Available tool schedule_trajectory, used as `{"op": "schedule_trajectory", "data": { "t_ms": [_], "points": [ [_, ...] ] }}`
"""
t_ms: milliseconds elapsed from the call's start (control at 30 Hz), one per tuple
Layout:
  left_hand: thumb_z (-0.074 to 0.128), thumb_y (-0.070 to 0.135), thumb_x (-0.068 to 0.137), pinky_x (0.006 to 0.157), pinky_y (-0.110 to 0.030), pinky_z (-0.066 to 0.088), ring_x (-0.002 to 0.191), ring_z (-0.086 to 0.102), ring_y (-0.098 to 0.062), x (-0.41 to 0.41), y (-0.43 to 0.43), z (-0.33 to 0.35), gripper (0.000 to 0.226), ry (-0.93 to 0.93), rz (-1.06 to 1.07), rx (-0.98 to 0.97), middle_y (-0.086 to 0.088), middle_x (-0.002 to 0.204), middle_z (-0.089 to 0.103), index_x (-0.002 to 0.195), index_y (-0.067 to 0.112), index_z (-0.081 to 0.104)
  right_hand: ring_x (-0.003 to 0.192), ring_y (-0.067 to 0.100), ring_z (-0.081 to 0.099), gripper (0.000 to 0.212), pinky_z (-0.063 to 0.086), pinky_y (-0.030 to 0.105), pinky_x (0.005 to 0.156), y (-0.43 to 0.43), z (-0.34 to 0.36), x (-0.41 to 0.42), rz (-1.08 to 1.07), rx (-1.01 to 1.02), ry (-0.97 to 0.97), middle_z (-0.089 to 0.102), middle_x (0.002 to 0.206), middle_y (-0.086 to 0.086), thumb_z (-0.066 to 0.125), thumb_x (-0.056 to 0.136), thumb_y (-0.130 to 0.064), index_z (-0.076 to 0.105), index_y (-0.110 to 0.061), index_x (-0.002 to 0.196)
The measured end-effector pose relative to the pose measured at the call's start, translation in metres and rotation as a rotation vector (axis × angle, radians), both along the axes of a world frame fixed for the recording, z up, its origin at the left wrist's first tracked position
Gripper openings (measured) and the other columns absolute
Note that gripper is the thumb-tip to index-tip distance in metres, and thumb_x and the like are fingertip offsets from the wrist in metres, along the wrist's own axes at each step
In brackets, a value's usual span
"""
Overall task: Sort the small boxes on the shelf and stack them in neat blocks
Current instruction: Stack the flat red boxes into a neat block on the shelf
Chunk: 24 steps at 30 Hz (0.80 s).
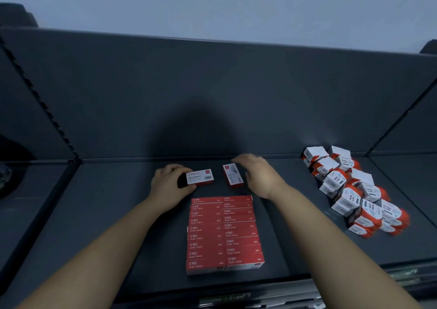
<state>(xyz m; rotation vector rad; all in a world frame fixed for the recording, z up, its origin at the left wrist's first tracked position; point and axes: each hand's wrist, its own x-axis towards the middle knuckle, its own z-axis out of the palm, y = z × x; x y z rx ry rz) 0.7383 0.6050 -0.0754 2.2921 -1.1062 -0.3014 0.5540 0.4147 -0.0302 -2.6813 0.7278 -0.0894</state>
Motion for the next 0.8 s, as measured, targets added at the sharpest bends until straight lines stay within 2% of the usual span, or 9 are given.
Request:
{"op": "schedule_trajectory", "data": {
  "t_ms": [33,100,267,367,433,500,567,667,800],
  "points": [
    [0.068,0.043,0.085,0.101,-0.032,0.026,0.128,0.033,-0.024,-0.001,0.001,-0.001,0.047,-0.028,-0.009,0.002,0.008,0.138,0.045,0.13,0.036,0.054,0.138,0.02,0.032,0.075,0.037,0.037,0.111,0.002,0.002,0.002,0.06,-0.005,0.1,0.034,0.155,-0.009,0.045,0.083,0.012,0.044,-0.03,0.144],
    [0.065,0.044,0.088,0.102,-0.034,0.027,0.127,0.033,-0.023,-0.002,0.002,-0.003,0.046,-0.067,-0.028,0.005,0.008,0.138,0.044,0.132,0.035,0.052,0.141,0.017,0.024,0.085,0.034,0.035,0.113,0.004,0.003,0.005,0.132,-0.041,0.23,0.022,0.159,-0.017,0.043,0.082,0.014,0.035,-0.037,0.149],
    [0.06,0.045,0.091,0.101,-0.035,0.025,0.128,0.031,-0.022,-0.003,0.003,-0.003,0.046,-0.095,-0.059,0.017,0.009,0.138,0.043,0.134,0.035,0.049,0.127,0.023,0.043,0.057,0.045,0.037,0.1,0.002,-0.004,0.005,0.024,-0.055,0.192,0.04,0.142,-0.004,0.05,0.093,-0.009,0.042,-0.033,0.144],
    [0.061,0.044,0.09,0.097,-0.032,0.025,0.126,0.032,-0.019,-0.002,0.004,-0.004,0.045,-0.098,-0.077,0.0,0.011,0.136,0.045,0.133,0.035,0.051,0.115,0.024,0.047,0.039,0.045,0.038,0.091,0.002,0.002,0.003,-0.018,-0.133,0.19,0.047,0.12,0.001,0.063,0.088,-0.035,0.054,-0.026,0.125],
    [0.063,0.044,0.089,0.094,-0.03,0.024,0.124,0.033,-0.018,-0.001,0.004,-0.005,0.044,-0.1,-0.083,-0.012,0.012,0.134,0.046,0.131,0.036,0.052,0.116,0.022,0.043,0.043,0.043,0.039,0.095,0.002,0.003,0.0,-0.045,-0.085,0.175,0.047,0.119,-0.001,0.066,0.085,-0.045,0.055,-0.027,0.122],
    [0.063,0.044,0.088,0.093,-0.031,0.025,0.123,0.034,-0.017,0.0,0.004,-0.005,0.044,-0.097,-0.084,-0.017,0.012,0.134,0.047,0.13,0.036,0.053,0.124,0.022,0.038,0.054,0.039,0.041,0.103,0.003,0.001,-0.003,-0.061,-0.018,0.187,0.044,0.13,-0.002,0.064,0.087,-0.048,0.05,-0.029,0.135],
    [0.064,0.043,0.088,0.093,-0.031,0.025,0.124,0.035,-0.017,0.0,0.004,-0.006,0.044,-0.096,-0.084,-0.022,0.012,0.133,0.047,0.13,0.035,0.053,0.126,0.022,0.036,0.053,0.033,0.041,0.106,0.004,-0.004,-0.006,-0.075,0.019,0.176,0.044,0.136,-0.004,0.063,0.089,-0.048,0.05,-0.032,0.138],
    [0.065,0.043,0.088,0.092,-0.03,0.024,0.123,0.036,-0.017,0.0,0.003,-0.006,0.044,-0.09,-0.084,-0.031,0.012,0.133,0.048,0.13,0.035,0.054,0.119,0.018,0.043,0.038,0.036,0.037,0.102,0.003,-0.014,-0.01,-0.126,0.143,0.009,0.053,0.125,-0.006,0.073,0.084,-0.037,0.062,-0.032,0.12],
    [0.067,0.043,0.086,0.092,-0.03,0.024,0.123,0.036,-0.016,0.001,0.004,-0.005,0.045,-0.064,-0.074,-0.042,0.012,0.131,0.049,0.129,0.035,0.055,0.085,0.013,0.064,0.035,0.051,0.019,0.068,0.006,-0.015,-0.013,-0.258,0.537,-0.305,0.068,0.097,0.001,0.079,0.075,-0.003,0.059,-0.017,0.099]
  ]
}}
